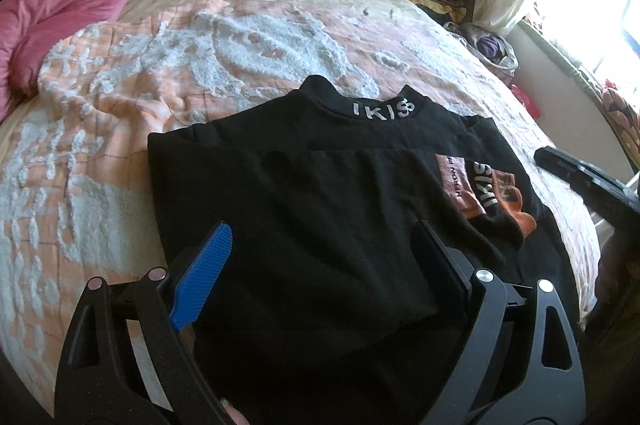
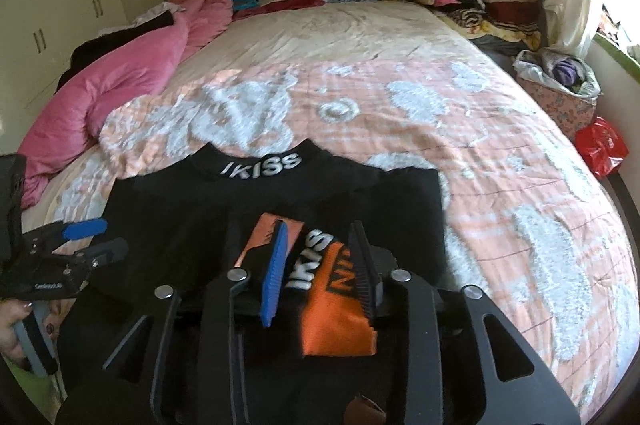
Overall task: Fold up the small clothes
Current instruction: 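Grasp the folded cuff with the right tool and straighten it on the shirt, then open the right tool on the orange cuff and lift it away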
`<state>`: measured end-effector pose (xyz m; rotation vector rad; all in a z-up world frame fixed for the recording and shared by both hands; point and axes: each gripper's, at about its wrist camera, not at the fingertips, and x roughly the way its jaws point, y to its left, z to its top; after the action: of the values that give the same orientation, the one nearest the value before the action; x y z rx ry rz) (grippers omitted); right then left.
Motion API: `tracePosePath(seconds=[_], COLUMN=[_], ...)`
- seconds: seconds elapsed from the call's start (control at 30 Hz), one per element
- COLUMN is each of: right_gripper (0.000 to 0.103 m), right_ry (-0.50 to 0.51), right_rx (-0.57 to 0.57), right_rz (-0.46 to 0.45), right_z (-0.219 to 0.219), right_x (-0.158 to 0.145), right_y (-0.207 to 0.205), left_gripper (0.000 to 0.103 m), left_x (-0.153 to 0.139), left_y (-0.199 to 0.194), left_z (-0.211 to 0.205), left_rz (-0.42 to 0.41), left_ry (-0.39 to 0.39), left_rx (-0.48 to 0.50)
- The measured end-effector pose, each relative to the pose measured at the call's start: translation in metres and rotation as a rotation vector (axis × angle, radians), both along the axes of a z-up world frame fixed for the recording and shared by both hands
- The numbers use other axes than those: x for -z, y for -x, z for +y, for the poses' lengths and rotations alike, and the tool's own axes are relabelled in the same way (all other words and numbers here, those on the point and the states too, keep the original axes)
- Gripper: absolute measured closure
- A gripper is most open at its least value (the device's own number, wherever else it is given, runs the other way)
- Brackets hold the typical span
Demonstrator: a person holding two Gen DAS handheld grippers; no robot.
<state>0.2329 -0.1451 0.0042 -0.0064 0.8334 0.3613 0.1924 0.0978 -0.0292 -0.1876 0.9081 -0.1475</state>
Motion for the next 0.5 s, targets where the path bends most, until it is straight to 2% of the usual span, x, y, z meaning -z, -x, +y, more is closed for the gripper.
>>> tracePosePath(seconds=[0.13,0.2,0.27,0.5], right_gripper=[0.064,0.056,0.055,0.055], right_ry=[-0.01,-0.02,-0.031,-0.029], right_rx=[-0.032,-0.046,-0.061,-0.097], right_rz=[0.023,0.04,0.052,0.065], right_z=[0.01,0.015,0.02,0.034], right_x=[0.006,0.009,0.012,0.016], right_y=[0.006,0.008,0.011,0.017], left_gripper=[0.04,0.054,0.064,0.064], left_x=[0.003,0.008,0.016,0.027], left_y=[0.004,0.005,0.006,0.01], left_z=[-0.004,-0.007,-0.008,0.001], left_rz=[0.013,0.034,0.068,0.096], left_ry=[-0.002,-0.002,-0.007,0.054], left_rx=[0.021,0.036,0.049,0.04])
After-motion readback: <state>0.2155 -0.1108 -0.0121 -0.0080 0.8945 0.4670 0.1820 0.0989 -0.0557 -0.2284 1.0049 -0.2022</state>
